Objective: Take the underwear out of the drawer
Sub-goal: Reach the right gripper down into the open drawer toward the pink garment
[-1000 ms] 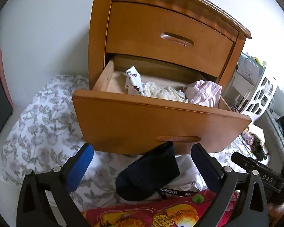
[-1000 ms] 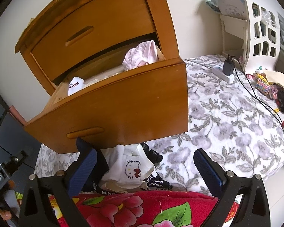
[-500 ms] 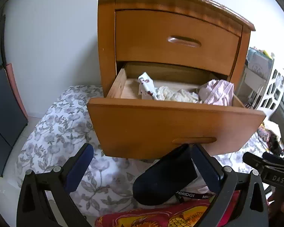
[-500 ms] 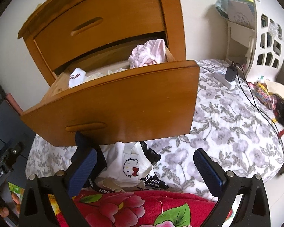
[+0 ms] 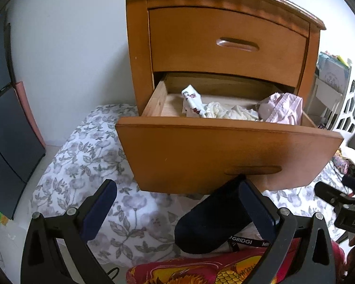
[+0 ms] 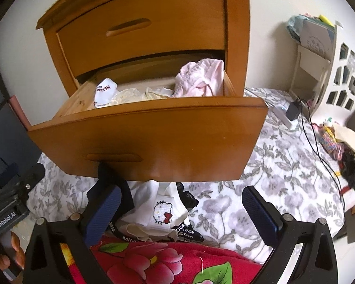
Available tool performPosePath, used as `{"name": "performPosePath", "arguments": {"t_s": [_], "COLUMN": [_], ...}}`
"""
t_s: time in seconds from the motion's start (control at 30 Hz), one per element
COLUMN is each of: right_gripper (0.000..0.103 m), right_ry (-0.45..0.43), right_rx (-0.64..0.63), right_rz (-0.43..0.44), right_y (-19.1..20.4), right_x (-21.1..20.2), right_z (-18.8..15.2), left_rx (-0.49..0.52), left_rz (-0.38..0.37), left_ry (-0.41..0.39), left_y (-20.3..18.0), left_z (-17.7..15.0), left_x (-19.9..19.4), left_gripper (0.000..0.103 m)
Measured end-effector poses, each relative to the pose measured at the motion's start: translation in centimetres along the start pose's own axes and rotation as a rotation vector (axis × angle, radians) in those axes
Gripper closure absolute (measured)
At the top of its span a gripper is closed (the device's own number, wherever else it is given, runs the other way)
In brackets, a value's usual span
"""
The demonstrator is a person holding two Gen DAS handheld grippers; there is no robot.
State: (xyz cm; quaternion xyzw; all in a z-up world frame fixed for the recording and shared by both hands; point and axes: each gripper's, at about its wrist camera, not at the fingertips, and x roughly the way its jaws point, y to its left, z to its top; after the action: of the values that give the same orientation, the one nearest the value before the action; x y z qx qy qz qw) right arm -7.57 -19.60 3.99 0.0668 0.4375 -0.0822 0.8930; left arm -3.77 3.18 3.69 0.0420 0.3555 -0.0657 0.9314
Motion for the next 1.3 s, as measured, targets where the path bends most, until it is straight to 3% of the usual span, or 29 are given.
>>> {"name": "performPosePath", "arguments": {"t_s": [0.2,0.37,0.47,0.9,1.1,1.3], "right_gripper": [0.000,0.000,0.000,0.000,0.000,0.000], "right_ry": [-0.028,-0.064,-0.075,-0.199,-0.122,0.111], "right_rx": [-0.038,-0.094,-0.101,-0.221,-0.238,-0.164], "right_rz": [0.029,0.062,0.086,0.086,0.086,0.064], "right_y": [0.5,0.9,0.9,2.0,3.1,2.0], "right_x": [-1.1,-2.6,-3.4,-7.7,-5.0,1.7], "right_z": [1.6,4.1,5.8,16.7,19.3,19.8], "left_rx": [0.001,-0.003,0.007,0.009,-0.010,0.000], "left_rz": [-0.010,-0.065,-0.049,-0.046,-0.049,-0.044], "left_ry": [-0.007,-0.010,-0.002,0.023,0.018,0.020], "left_y": [0.0,0.2,-0.1,-0.1,0.3,0.0], "left_z": [-0.1,-0.2,-0.3,-0.5,-0.4,-0.4], "left_x": [0.0,0.0,0.2,0.8,0.8,0.9], "left_gripper": [0.000,0.000,0.000,0.000,0.000,0.000]}}
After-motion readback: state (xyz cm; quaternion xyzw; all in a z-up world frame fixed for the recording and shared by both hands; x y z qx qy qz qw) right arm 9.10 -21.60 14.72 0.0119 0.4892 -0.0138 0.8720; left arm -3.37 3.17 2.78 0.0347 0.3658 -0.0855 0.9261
